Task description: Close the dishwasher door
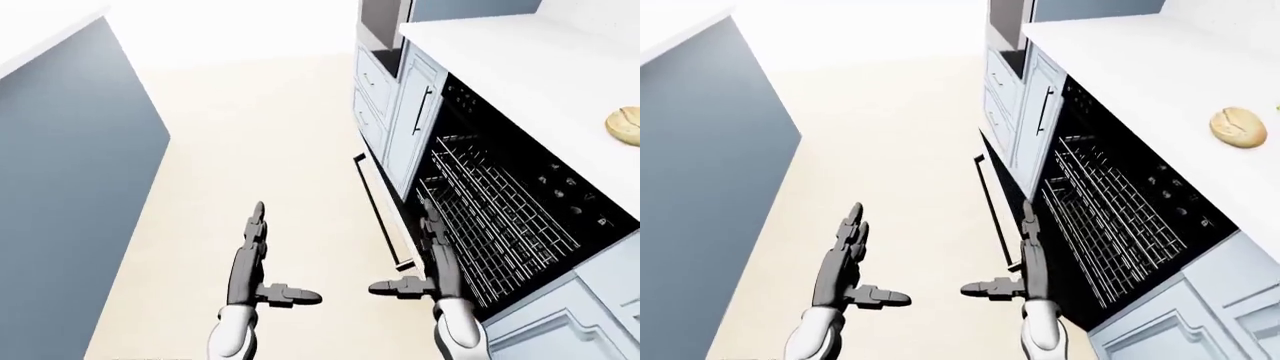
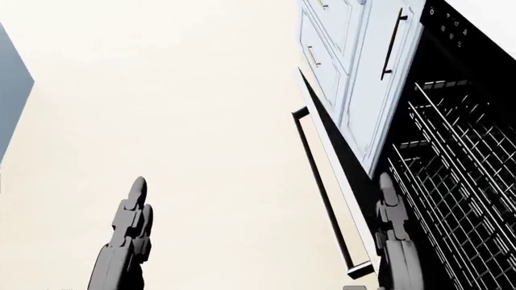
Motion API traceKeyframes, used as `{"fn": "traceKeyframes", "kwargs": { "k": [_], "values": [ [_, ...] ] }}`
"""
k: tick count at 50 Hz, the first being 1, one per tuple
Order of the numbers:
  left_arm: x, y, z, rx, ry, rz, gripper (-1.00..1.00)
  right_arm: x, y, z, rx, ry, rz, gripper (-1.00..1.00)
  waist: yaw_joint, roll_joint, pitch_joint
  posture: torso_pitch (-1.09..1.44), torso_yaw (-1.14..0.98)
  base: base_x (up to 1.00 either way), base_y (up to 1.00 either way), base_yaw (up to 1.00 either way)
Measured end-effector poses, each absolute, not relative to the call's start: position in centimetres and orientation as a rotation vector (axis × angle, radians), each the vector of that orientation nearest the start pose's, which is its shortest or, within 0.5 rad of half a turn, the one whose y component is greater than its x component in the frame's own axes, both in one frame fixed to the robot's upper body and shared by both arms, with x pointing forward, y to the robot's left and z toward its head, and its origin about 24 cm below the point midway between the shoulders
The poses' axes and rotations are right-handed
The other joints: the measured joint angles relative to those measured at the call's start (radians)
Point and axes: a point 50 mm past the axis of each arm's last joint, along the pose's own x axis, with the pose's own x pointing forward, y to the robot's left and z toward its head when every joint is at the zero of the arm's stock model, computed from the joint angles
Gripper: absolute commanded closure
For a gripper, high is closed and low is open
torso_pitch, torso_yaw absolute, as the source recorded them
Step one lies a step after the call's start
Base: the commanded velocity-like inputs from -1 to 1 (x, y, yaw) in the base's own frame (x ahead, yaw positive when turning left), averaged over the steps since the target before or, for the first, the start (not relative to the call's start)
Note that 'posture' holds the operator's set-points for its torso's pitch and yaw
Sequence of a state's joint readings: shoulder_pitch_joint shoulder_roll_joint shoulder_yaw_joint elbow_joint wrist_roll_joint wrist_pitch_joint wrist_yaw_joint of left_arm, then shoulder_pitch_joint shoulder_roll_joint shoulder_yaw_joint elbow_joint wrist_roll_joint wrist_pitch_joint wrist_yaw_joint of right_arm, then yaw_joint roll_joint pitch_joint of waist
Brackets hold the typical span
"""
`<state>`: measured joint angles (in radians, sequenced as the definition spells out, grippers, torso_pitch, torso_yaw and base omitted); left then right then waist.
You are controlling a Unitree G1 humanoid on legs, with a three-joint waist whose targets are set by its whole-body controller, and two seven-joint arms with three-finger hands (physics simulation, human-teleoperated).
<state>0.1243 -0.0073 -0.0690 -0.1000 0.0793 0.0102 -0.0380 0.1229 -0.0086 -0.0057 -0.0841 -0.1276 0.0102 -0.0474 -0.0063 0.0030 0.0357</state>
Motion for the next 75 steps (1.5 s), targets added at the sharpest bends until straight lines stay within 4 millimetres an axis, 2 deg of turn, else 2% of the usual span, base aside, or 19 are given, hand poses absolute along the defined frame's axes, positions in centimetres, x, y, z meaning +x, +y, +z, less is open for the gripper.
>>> {"fn": "traceKeyframes", "kwargs": {
  "k": [3, 4, 5, 6, 8, 15, 17, 19, 20, 23, 30, 44, 47, 49, 50, 54, 58, 63, 75],
  "values": [
    [22.9, 13.9, 3.6, 0.068, 0.025, -0.065, -1.00, 23.0, -16.0, 3.4, -0.138, 0.037, -0.079, -1.00, 0.007, 0.057, 0.011, 0.00, 0.00, 0.00, -0.36, 0.00],
    [22.9, 14.1, 3.7, 0.075, 0.025, -0.058, -1.00, 23.1, -15.7, 3.5, -0.131, 0.030, -0.071, -1.00, 0.015, 0.061, 0.010, 0.00, 0.00, 0.00, -0.36, 0.00],
    [22.8, 14.5, 3.5, 0.081, 0.032, -0.046, -1.00, 23.1, -15.3, 3.4, -0.125, 0.033, -0.058, -1.00, 0.025, 0.050, 0.012, 0.00, 0.00, 0.00, -0.27, 0.00],
    [22.7, 14.8, 3.2, 0.082, 0.047, -0.033, -1.00, 23.1, -15.0, 3.1, -0.123, 0.044, -0.042, -1.00, 0.029, 0.050, 0.009, 0.00, 0.00, 0.00, -0.22, 0.00],
    [22.5, 15.0, 2.8, 0.082, 0.071, -0.019, -1.00, 23.0, -14.7, 2.8, -0.123, 0.059, -0.025, -1.00, 0.033, 0.050, -0.003, 0.00, 0.00, 0.00, -0.21, 0.00],
    [22.8, 14.4, 3.6, 0.079, 0.026, -0.044, -1.00, 23.2, -15.2, 3.6, -0.126, 0.019, -0.048, -1.00, 0.031, 0.006, -0.003, 0.00, 0.00, 0.00, -0.40, 0.00],
    [22.8, 14.4, 3.5, 0.080, 0.028, -0.043, -1.00, 23.2, -15.1, 3.6, -0.126, 0.017, -0.045, -1.00, 0.034, -0.021, -0.004, 0.00, 0.00, 0.00, -0.45, 0.00],
    [22.8, 14.5, 3.6, 0.081, 0.025, -0.039, -1.00, 23.2, -15.0, 3.7, -0.126, 0.017, -0.042, -1.00, 0.030, -0.068, -0.013, 0.00, 0.00, 0.00, -0.34, 0.00],
    [22.8, 14.3, 3.5, 0.072, 0.028, -0.042, -1.00, 23.3, -15.2, 3.6, -0.135, 0.021, -0.045, -1.00, 0.021, -0.068, -0.014, 0.00, 0.00, 0.00, -0.09, 0.00],
    [22.7, 13.7, 3.0, 0.065, 0.054, -0.071, -1.00, 23.0, -16.0, 3.1, -0.142, 0.046, -0.075, -1.00, 0.005, -0.085, 0.000, 0.00, 0.00, 0.00, 0.00, 0.00],
    [22.8, 14.0, 3.6, 0.071, 0.024, -0.058, -1.00, 23.2, -15.5, 3.4, -0.138, 0.034, -0.063, -1.00, -0.001, -0.050, 0.005, 0.00, 0.00, 0.00, 0.00, 0.00],
    [23.2, 14.6, 3.8, 0.066, 0.028, -0.043, -1.00, 23.0, -15.8, 3.6, -0.143, 0.033, -0.075, -1.00, -0.026, -0.023, -0.003, 0.00, 0.00, 0.00, 0.00, 0.00],
    [23.5, 14.8, 3.9, 0.063, 0.022, -0.035, -1.00, 23.1, -15.8, 3.8, -0.146, 0.028, -0.078, -1.00, -0.029, -0.004, -0.004, 0.00, 0.00, 0.00, 0.00, 0.00],
    [23.7, 15.0, 3.8, 0.060, 0.022, -0.031, -1.00, 23.2, -15.6, 4.1, -0.146, 0.020, -0.079, -1.00, -0.030, 0.025, -0.011, 0.00, 0.00, 0.00, 0.00, 0.00],
    [23.9, 15.2, 3.7, 0.063, 0.025, -0.027, -1.00, 23.2, -15.5, 4.3, -0.142, 0.016, -0.077, -1.00, -0.029, 0.030, -0.014, 0.00, 0.00, 0.00, 0.00, 0.00],
    [23.8, 16.2, 3.1, 0.066, 0.061, 0.010, -1.00, 23.9, -14.4, 4.5, -0.119, 0.022, -0.044, -1.00, -0.014, -0.004, -0.017, 0.00, 0.00, 0.00, 0.00, 0.00],
    [23.9, 16.9, 3.5, 0.060, 0.052, 0.033, -1.00, 25.1, -12.9, 5.3, -0.118, 0.006, 0.001, -1.00, -0.001, -0.017, -0.024, 0.00, 0.00, 0.00, 0.00, 0.00],
    [24.1, 16.6, 3.9, 0.055, 0.030, 0.024, -1.00, 26.4, -11.4, 4.9, -0.116, 0.030, 0.055, -1.00, 0.010, -0.011, -0.034, 0.00, 0.00, 0.00, 0.00, 0.00],
    [24.1, 16.6, 4.0, 0.049, 0.035, 0.020, -1.00, 29.6, -8.3, 3.3, -0.109, 0.084, 0.168, -1.00, 0.006, 0.007, -0.037, 0.00, 0.00, 0.00, 0.00, 0.00]
  ]
}}
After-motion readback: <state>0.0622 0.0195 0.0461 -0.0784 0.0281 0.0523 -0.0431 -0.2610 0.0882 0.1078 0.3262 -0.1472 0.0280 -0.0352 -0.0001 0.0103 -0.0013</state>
